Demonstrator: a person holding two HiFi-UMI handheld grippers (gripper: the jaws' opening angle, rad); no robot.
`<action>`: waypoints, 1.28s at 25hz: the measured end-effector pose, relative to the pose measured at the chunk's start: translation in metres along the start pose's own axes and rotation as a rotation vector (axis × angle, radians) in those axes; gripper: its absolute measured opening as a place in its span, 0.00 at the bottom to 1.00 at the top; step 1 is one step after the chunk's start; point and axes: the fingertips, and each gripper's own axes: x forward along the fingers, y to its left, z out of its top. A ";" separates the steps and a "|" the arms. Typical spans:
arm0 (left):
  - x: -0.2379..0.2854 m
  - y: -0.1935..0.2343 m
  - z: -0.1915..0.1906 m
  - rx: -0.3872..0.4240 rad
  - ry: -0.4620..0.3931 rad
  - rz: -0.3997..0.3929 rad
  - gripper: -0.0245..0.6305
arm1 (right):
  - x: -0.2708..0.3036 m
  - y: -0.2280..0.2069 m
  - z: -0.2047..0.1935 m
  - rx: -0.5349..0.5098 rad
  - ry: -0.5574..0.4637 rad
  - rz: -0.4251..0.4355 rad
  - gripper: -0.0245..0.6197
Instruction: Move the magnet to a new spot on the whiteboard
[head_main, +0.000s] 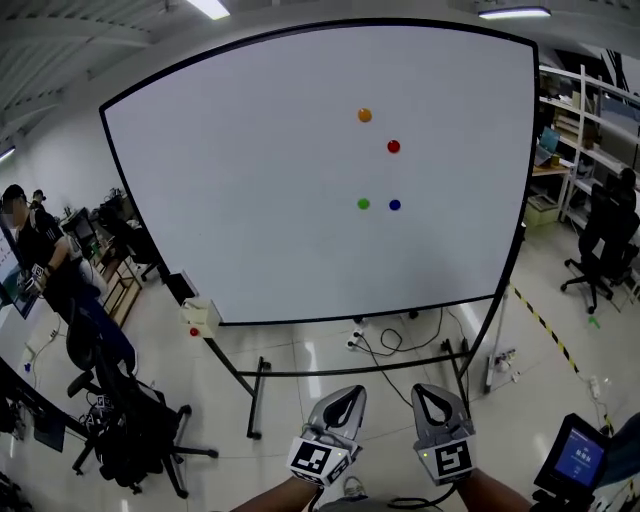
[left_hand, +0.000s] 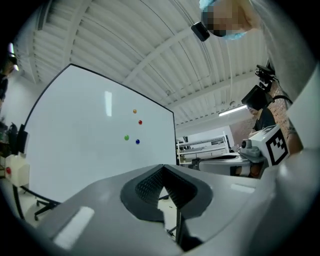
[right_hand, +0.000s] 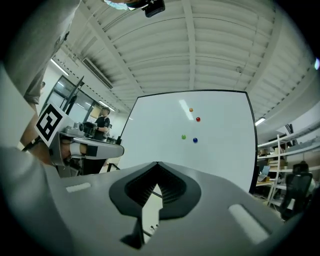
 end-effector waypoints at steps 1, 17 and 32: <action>0.010 0.012 0.002 0.004 -0.003 -0.012 0.04 | 0.015 -0.002 0.000 -0.010 -0.005 -0.009 0.05; 0.147 0.096 -0.008 0.025 -0.061 0.034 0.04 | 0.148 -0.091 -0.018 -0.007 -0.107 0.025 0.05; 0.253 0.126 0.010 0.075 -0.114 0.034 0.04 | 0.227 -0.165 0.004 -0.328 -0.203 0.115 0.05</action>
